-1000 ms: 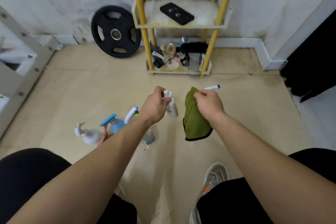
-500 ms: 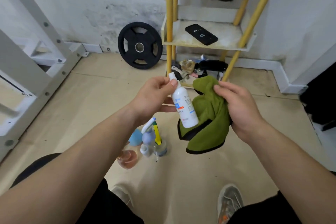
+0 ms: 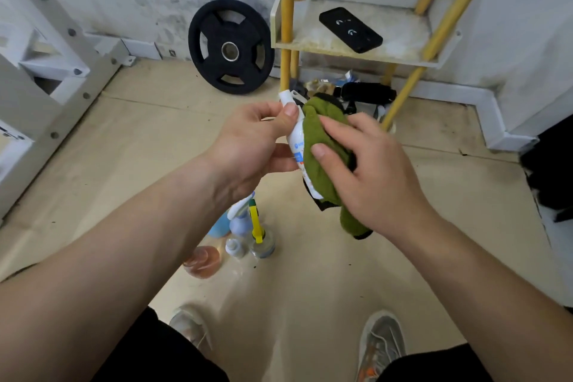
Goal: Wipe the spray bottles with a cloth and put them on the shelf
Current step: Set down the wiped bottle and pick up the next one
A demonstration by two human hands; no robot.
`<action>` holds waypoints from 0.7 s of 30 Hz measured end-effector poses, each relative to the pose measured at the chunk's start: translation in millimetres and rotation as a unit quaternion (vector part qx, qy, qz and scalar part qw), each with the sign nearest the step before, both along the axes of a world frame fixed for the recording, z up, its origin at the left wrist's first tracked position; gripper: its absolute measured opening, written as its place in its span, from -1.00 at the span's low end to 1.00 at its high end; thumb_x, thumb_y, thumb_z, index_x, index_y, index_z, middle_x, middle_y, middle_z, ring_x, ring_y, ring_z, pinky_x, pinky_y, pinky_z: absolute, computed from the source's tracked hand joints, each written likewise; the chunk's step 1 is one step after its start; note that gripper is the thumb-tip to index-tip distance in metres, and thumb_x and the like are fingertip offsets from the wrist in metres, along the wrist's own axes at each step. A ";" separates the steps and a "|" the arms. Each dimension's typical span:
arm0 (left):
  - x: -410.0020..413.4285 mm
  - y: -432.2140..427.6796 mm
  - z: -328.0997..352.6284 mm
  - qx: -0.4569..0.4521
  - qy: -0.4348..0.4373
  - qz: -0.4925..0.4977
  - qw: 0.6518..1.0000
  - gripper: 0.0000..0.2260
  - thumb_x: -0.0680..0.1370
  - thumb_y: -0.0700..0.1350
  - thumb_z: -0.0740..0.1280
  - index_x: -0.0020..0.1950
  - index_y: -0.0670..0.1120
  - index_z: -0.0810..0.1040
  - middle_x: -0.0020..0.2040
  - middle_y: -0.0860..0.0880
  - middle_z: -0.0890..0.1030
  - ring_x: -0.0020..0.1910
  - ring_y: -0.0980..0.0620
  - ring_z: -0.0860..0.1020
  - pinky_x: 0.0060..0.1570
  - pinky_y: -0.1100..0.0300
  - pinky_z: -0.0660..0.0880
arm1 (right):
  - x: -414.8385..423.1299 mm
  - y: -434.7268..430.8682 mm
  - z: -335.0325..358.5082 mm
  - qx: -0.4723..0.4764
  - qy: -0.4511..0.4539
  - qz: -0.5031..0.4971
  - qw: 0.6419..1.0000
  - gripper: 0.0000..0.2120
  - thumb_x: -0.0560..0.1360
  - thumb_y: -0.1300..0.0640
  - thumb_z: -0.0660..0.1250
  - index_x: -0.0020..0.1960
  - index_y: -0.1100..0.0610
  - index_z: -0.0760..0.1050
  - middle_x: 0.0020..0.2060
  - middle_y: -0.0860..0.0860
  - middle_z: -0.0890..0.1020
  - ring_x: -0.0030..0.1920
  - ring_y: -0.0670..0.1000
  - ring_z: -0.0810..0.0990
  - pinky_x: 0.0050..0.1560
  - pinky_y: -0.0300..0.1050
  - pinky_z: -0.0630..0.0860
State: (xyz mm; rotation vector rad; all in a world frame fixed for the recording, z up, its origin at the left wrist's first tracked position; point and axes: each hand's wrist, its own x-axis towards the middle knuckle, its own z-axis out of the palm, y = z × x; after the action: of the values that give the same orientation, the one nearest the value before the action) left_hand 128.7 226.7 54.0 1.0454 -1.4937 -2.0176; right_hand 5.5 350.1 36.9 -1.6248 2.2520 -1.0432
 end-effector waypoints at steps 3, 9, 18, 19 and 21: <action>-5.1 5.5 -6.8 -0.022 -0.035 0.019 0.999 -0.80 0.67 -0.06 0.27 0.08 -0.20 0.55 -0.20 -0.08 0.65 -0.33 -0.08 0.64 -0.20 0.02 0.64 | 6.6 -7.1 -3.4 0.027 0.115 -0.033 0.992 -0.59 0.62 -0.07 0.14 0.37 0.02 0.55 -0.02 0.02 0.53 -0.08 0.12 0.55 -0.20 -0.03 0.47; -2.7 7.2 -5.7 -0.053 -0.037 0.043 0.997 -0.78 0.68 -0.10 0.26 0.13 -0.25 0.55 -0.08 -0.17 0.65 -0.22 -0.15 0.64 -0.04 -0.18 0.63 | -9.6 -18.4 -3.3 0.044 -0.065 -0.004 0.997 -0.61 0.69 -0.01 0.15 -0.32 -0.01 0.36 -0.38 -0.09 0.44 -0.30 -0.04 0.45 -0.26 0.00 0.35; 2.4 -5.7 -17.4 0.010 -0.041 0.126 0.991 -0.80 0.70 -0.09 0.22 0.07 -0.22 0.48 -0.01 -0.26 0.62 -0.19 -0.23 0.67 -0.10 -0.13 0.67 | 9.4 -7.9 -14.6 0.065 0.208 -0.014 0.976 -0.72 0.64 -0.01 0.12 0.02 0.08 0.57 -0.17 0.00 0.47 -0.20 0.12 0.48 -0.29 -0.10 0.30; 0.8 -2.1 -18.5 0.013 -0.039 0.118 0.992 -0.80 0.70 -0.09 0.22 0.06 -0.22 0.48 -0.06 -0.22 0.63 -0.24 -0.21 0.67 -0.14 -0.09 0.67 | 12.1 -6.9 -14.5 0.055 0.246 -0.020 0.968 -0.70 0.62 0.00 0.15 0.12 0.11 0.59 -0.14 0.04 0.50 -0.20 0.16 0.52 -0.32 -0.11 0.31; -2.6 6.1 -19.7 0.004 -0.038 0.094 0.995 -0.81 0.69 -0.09 0.24 0.05 -0.21 0.50 -0.13 -0.16 0.64 -0.30 -0.15 0.67 -0.21 -0.03 0.68 | 13.1 -7.7 -10.9 0.046 0.250 -0.031 0.967 -0.72 0.61 0.02 0.23 0.19 0.12 0.60 -0.14 0.05 0.50 -0.21 0.17 0.53 -0.33 -0.11 0.29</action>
State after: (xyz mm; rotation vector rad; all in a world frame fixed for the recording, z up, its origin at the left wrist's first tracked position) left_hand 126.1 232.8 34.3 1.2307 -1.3680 -1.8737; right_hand 18.6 342.3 25.9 -1.9596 2.6225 -0.5663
